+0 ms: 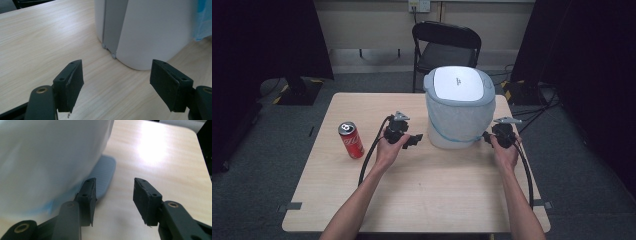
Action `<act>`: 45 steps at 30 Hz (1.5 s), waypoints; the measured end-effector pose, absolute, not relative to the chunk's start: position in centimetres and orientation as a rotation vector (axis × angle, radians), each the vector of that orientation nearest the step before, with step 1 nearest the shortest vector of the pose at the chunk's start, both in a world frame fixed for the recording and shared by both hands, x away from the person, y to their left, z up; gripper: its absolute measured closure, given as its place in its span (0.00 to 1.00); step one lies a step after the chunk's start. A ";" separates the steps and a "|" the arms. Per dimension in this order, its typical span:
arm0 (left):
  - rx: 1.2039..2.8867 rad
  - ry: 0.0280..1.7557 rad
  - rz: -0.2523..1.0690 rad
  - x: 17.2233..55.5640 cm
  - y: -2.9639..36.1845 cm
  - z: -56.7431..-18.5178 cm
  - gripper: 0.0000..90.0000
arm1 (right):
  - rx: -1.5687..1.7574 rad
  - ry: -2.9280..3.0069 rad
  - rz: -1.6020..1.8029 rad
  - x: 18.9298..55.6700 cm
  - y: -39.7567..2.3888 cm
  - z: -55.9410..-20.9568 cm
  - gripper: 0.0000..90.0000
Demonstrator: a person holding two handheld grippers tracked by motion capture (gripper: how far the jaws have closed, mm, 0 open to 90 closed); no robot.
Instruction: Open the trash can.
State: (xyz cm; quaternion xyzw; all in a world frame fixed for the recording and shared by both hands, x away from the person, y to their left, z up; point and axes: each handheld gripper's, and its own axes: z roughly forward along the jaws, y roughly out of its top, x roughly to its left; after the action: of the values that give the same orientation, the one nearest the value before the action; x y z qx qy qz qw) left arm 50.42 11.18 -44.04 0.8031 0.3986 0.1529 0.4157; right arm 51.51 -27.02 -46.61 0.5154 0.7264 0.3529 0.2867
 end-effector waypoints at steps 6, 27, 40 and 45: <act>2.025 1.011 0.378 50.5 11.8 -44.1 0.30 | 1.302 1.934 1.031 52.2 -26.1 -46.9 0.70; 1.995 1.034 0.389 48.6 14.7 -44.9 0.31 | 1.117 2.179 1.085 46.0 -22.4 -46.8 0.63; 2.019 1.054 0.371 48.8 14.3 -45.5 0.31 | 1.219 2.134 1.054 47.7 -24.0 -48.8 0.68; 2.022 1.109 0.358 49.1 14.7 -46.3 0.31 | 1.109 2.278 1.078 45.5 -21.9 -49.2 0.65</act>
State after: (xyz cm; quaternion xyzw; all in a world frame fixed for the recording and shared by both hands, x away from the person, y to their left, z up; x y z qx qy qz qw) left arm 49.10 14.75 -46.32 0.7966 0.4369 0.1410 0.3933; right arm 45.49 -21.88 -49.17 0.3954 0.8118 0.3841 0.1929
